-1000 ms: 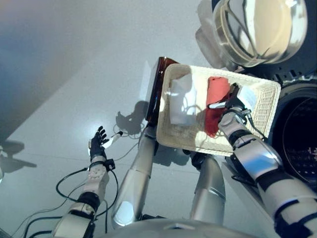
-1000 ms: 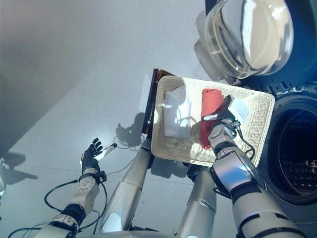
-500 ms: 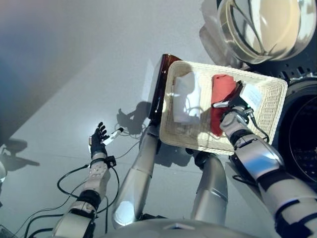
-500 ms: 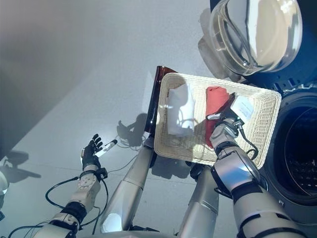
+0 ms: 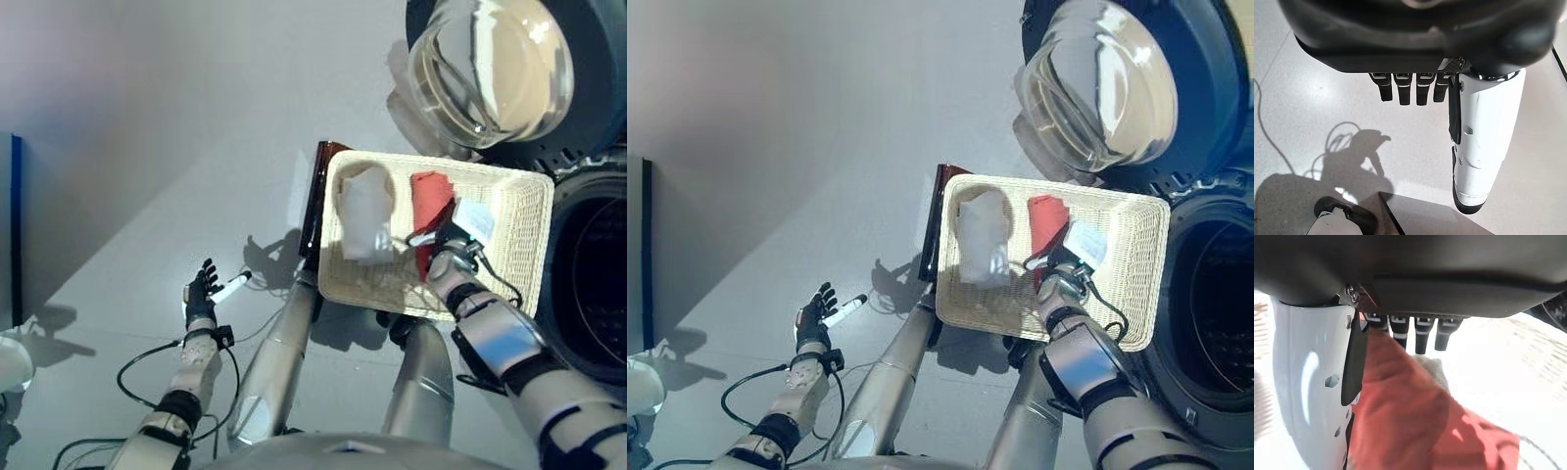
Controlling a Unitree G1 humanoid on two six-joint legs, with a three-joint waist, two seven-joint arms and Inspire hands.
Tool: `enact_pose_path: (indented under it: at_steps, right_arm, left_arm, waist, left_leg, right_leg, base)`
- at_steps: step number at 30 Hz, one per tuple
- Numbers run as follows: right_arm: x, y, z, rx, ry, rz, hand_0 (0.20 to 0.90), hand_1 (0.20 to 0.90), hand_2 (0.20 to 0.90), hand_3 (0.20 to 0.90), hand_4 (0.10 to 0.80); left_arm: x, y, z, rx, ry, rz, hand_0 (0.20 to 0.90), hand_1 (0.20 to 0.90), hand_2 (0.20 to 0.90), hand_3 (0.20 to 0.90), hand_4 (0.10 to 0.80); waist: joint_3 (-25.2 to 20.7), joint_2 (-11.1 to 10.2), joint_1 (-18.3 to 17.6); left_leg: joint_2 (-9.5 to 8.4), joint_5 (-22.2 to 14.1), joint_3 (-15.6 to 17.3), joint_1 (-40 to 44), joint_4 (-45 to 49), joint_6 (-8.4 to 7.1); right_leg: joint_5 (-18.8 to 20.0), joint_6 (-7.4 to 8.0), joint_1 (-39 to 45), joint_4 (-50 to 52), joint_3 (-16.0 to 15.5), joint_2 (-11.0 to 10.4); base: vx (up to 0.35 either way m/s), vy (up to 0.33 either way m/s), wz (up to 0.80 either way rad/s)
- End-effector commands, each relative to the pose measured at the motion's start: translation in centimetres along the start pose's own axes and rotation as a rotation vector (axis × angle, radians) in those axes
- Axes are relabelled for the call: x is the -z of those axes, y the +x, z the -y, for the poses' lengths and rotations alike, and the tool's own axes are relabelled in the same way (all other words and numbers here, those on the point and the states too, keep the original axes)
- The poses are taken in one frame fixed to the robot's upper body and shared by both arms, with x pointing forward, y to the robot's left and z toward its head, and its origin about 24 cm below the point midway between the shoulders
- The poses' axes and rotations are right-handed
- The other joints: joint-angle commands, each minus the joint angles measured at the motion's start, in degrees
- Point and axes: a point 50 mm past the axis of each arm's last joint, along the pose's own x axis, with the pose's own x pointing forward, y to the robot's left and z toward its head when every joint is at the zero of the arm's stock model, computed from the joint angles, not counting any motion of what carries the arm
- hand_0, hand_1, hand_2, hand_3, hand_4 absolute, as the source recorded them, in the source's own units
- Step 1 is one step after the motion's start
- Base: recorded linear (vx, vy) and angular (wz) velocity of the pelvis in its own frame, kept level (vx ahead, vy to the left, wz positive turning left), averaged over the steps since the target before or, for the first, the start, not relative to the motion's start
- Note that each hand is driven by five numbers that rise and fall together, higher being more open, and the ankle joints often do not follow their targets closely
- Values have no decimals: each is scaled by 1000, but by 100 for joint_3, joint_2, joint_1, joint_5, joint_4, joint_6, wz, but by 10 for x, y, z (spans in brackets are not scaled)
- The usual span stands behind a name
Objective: Pick up the clothes and place them into the washing machine
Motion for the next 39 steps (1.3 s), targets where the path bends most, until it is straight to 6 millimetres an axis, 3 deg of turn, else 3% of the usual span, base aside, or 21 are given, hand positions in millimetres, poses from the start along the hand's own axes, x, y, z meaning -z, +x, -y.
enact_pose_path:
  at_steps: [1, 14, 19, 20, 27, 28, 29, 36, 37, 38, 39]
  right_arm:
    - [30, 10, 22, 74, -19, -84, 200, 200, 200, 200, 300]
    - [37, 12, 28, 140, 29, -92, 200, 200, 200, 200, 300]
    - [39, 9, 23, 112, 36, -99, 200, 200, 200, 200, 300]
    - [39, 8, 20, 95, 42, -98, 900, 900, 900, 900, 800]
    - [47, -11, -11, 0, 74, -89, 900, 900, 900, 900, 800]
    - [46, -13, -13, -5, 90, -79, 812, 812, 812, 812, 737]
    - [46, -13, -13, -5, 90, -80, 200, 200, 200, 200, 300]
    - [50, -39, -46, -109, 394, -149, 200, 200, 200, 200, 300]
    - [56, -53, -58, -149, 662, -245, 200, 200, 200, 200, 300]
    - [58, -61, -66, -172, 857, -313, 442, 442, 442, 442, 473]
    - [65, -69, -73, -197, 941, -353, 900, 900, 900, 900, 800]
  left_arm:
    - [8, -3, -26, -85, 23, 0, 900, 900, 900, 900, 800]
    - [18, -8, -40, -112, 43, -23, 900, 900, 900, 900, 800]
    - [26, -12, -43, -111, 52, -57, 900, 900, 900, 900, 800]
    - [29, -12, -43, -112, 54, -72, 900, 900, 900, 900, 800]
    - [48, -19, -47, -131, 86, -163, 900, 900, 900, 900, 800]
    - [47, -18, -47, -132, 86, -162, 900, 900, 900, 900, 800]
    - [47, -18, -47, -132, 86, -162, 900, 900, 900, 900, 800]
    - [61, -23, -51, -153, 112, -234, 900, 900, 900, 900, 800]
    - [64, -25, -56, -162, 103, -250, 900, 900, 900, 900, 800]
    - [68, -28, -59, -169, 101, -268, 900, 900, 900, 900, 800]
    - [72, -30, -61, -168, 93, -290, 900, 900, 900, 900, 800]
  waist:
    - [13, 203, -115]
    - [-167, 135, -320]
    - [-262, 211, -360]
    - [-286, 215, -377]
    - [-482, 100, -501]
    - [-485, 85, -510]
    - [-482, 86, -509]
    - [-667, -90, -644]
    - [-807, -174, -676]
    - [-877, -207, -709]
    - [-946, -241, -731]
  left_leg:
    - [-253, 186, 343, 143, -609, 110]
    - [-95, 468, 500, 1277, -1524, 46]
    - [-27, 785, 576, 1616, -1891, 61]
    - [-18, 793, 589, 1671, -1930, 60]
    - [46, 825, 565, 2175, -2187, 26]
    - [52, 828, 578, 2220, -2191, 21]
    - [52, 828, 578, 2224, -2193, 21]
    - [167, 917, 583, 2822, -2553, -17]
    - [210, 892, 613, 3068, -2684, -23]
    - [233, 895, 628, 3191, -2759, -29]
    - [249, 887, 641, 3317, -2818, -33]
  right_leg:
    - [81, -169, 628, -550, -63, 347]
    - [532, 16, 1757, -1776, 11, 516]
    - [888, 33, 2103, -2280, -30, 561]
    - [904, 38, 2141, -2320, -11, 572]
    - [971, 81, 2692, -2674, 12, 626]
    - [999, 91, 2755, -2719, 8, 622]
    - [1001, 92, 2760, -2722, 7, 622]
    - [1140, 171, 3379, -3196, 26, 713]
    - [1163, 214, 3601, -3336, 37, 714]
    - [1176, 226, 3712, -3402, 40, 714]
    - [1177, 235, 3823, -3465, 62, 722]
  base:
    - [18, -14, -6]
    - [46, -14, -15]
    - [-28, 4, -18]
    - [50, -3, -8]
    - [63, -16, -3]
    - [0, 0, 0]
    - [0, 0, 0]
    - [65, -20, 0]
    - [150, -33, -11]
    - [174, -23, -8]
    - [123, -12, -8]
